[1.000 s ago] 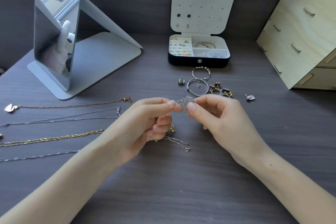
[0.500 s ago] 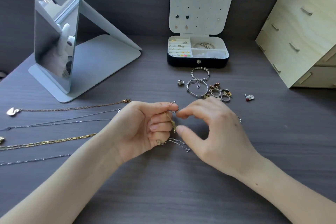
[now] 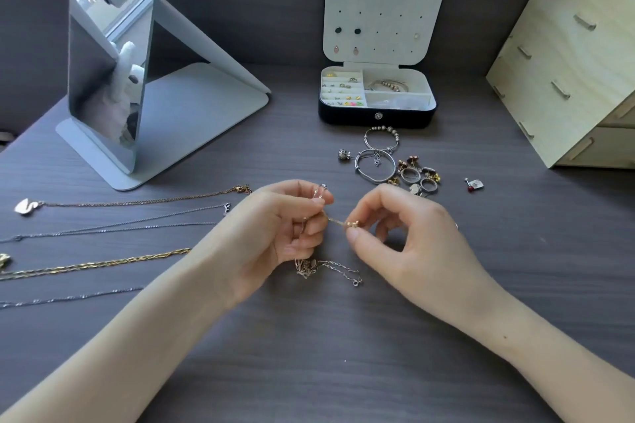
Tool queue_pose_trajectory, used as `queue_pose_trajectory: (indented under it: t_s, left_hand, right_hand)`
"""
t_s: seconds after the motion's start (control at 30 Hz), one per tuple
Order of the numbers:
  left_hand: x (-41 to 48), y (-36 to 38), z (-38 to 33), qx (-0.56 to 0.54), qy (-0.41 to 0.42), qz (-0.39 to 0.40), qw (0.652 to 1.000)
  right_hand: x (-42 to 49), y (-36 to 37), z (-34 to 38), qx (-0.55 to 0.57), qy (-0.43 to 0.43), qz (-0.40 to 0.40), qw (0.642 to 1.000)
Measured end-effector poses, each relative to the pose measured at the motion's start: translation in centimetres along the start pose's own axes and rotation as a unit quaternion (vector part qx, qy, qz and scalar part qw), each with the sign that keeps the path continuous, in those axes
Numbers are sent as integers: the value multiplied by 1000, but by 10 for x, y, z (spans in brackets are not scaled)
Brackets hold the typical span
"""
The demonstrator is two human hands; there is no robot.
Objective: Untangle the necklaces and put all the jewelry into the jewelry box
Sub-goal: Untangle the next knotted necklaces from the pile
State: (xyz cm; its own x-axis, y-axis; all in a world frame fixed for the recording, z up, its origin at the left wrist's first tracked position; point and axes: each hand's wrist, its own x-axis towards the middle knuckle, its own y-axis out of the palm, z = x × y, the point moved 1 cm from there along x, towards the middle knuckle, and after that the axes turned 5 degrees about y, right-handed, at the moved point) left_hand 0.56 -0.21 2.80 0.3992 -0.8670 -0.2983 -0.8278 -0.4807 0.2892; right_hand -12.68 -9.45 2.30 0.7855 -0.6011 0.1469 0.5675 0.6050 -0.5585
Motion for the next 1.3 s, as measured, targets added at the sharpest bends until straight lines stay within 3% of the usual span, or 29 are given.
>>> queue_pose_trajectory:
  t_s: [0.13,0.33,0.6,0.83,1.1,1.3]
  left_hand:
    - [0,-1,-1,47,43,-9,998]
    - [-5,-3,-6,111,99,1,989]
    - [-6,-2,-7,40,73,18,996]
    - [-9,3,-6,-37,14,68,997]
    - [-12,5,0,66,5,82,994]
    - [-12,6,2,187,40,73,979]
  right_hand:
    - [3,-10,5,120,51,51,990]
    - [5,-18,13,176,109,113,972]
    - [-13,-42,19,227,138,185,946]
    - [-31,-56,14,208,142,176,952]
    - [-41,-57,-4,15,143,116,983]
    - [-43,-58,-8,-30,125,94,987]
